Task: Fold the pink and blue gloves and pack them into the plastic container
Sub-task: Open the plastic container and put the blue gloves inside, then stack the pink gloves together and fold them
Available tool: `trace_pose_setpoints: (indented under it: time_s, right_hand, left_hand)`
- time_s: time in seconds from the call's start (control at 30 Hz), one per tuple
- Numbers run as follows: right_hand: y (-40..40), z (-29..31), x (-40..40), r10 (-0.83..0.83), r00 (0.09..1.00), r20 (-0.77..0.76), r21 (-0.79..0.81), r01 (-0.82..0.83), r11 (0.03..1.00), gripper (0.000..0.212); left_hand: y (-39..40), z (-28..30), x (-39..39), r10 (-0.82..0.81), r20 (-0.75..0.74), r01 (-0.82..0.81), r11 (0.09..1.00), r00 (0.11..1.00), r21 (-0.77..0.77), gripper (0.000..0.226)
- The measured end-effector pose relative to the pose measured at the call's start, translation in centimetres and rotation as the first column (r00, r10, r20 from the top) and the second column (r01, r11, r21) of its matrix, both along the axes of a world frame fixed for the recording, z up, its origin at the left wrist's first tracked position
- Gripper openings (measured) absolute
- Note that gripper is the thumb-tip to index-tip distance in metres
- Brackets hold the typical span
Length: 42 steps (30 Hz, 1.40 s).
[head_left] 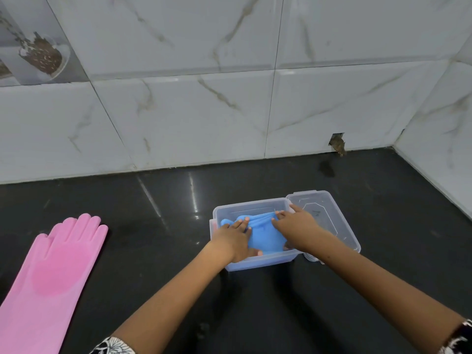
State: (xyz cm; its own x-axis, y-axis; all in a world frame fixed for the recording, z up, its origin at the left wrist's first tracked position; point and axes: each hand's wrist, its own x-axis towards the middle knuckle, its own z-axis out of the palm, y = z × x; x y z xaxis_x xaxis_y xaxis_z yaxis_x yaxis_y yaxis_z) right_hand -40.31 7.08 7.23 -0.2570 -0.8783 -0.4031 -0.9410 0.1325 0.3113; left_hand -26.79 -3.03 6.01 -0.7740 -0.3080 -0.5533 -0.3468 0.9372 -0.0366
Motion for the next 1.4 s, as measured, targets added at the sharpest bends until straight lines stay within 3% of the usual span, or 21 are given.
trace_pose_setpoints:
  time_s: [0.2, 0.37, 0.47, 0.6, 0.73, 0.83, 0.97, 1.1, 1.27, 1.4]
  right_hand:
    - [-1.1, -1.9, 0.2, 0.038, 0.995, -0.095, 0.050, -0.034, 0.998, 0.035]
    - [-1.5, -2.7, 0.3, 0.039, 0.990, -0.136, 0.040, -0.034, 0.999, 0.031]
    - [-1.1, -2.2, -0.1, 0.043, 0.993, -0.107, 0.001, -0.043, 0.999, 0.028]
    - [0.0, -0.4, -0.2, 0.059, 0.997, -0.046, -0.084, -0.063, 0.994, 0.026]
    - [-0.4, 3.3, 2.7, 0.077, 0.991, 0.113, -0.311, -0.039, 0.950, 0.023]
    - [-2.3, 5.6, 7.3, 0.169, 0.936, 0.310, -0.527, 0.021, 0.849, 0.026]
    - [-5.7, 4.9, 14.7, 0.332, 0.830, 0.448, -0.636, 0.034, 0.771, 0.028]
    - [-8.9, 0.8, 21.7, 0.376, 0.770, 0.516, -0.624, 0.037, 0.781, 0.025]
    - [-13.0, -4.6, 29.4, 0.245, 0.752, 0.612, -0.522, 0.151, 0.840, 0.024]
    - [-16.0, -7.0, 32.9, 0.105, 0.738, 0.667, -0.508, 0.347, 0.789, 0.019]
  left_hand:
    - [-0.9, -1.6, -0.8, -0.041, 0.122, 0.054, 0.993, 0.992, -0.106, 0.065]
    - [-1.1, -1.7, -1.1, -0.035, 0.135, 0.046, 0.996, 0.990, -0.077, 0.074]
    - [-1.1, -0.9, -0.7, -0.048, 0.055, 0.050, 0.998, 0.997, -0.025, 0.074]
    - [-1.2, 1.3, 1.1, -0.010, -0.156, 0.031, 0.991, 0.988, 0.128, 0.055]
    - [-2.2, 2.3, 5.5, 0.157, -0.529, -0.083, 0.983, 0.834, 0.161, 0.044]
    - [-3.4, 2.0, 10.3, 0.302, -0.689, -0.263, 0.951, 0.659, 0.165, 0.040]
    - [-5.0, 0.3, 18.1, 0.473, -0.695, -0.486, 0.850, 0.541, 0.201, 0.039]
    - [-6.6, -2.0, 25.9, 0.586, -0.660, -0.634, 0.744, 0.470, 0.209, 0.039]
    - [-9.5, -4.4, 34.8, 0.657, -0.650, -0.736, 0.642, 0.383, 0.216, 0.041]
    - [-12.7, -5.5, 38.8, 0.638, -0.695, -0.760, 0.617, 0.331, 0.205, 0.034]
